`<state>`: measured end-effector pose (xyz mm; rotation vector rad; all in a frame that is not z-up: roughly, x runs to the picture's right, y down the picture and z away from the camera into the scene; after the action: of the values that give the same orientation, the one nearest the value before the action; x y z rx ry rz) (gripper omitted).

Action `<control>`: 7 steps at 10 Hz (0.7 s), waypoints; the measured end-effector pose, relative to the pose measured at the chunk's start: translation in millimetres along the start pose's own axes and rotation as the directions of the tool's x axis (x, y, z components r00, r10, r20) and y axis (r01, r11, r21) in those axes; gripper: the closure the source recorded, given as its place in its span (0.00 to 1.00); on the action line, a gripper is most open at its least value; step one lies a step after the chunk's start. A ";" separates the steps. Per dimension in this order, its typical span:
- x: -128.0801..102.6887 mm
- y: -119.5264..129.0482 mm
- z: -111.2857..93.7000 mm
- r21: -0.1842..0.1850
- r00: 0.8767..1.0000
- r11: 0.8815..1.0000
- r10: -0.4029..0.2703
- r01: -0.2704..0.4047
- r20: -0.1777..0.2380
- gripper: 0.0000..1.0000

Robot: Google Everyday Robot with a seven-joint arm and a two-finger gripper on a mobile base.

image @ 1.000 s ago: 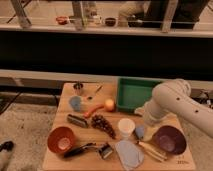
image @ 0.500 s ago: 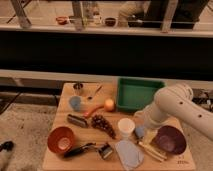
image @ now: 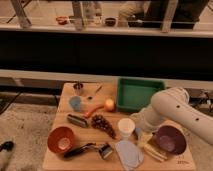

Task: Place brush in plastic cup

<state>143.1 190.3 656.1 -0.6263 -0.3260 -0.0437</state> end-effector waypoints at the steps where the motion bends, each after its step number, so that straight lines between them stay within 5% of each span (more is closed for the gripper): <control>1: -1.0 1.4 1.3 0.002 1.000 1.000 0.011 -0.011 0.015 0.20; 7: -13.6 12.0 11.9 0.008 0.995 0.998 0.062 -0.063 0.074 0.20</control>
<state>128.4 206.1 654.1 -0.6281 -0.3777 0.0412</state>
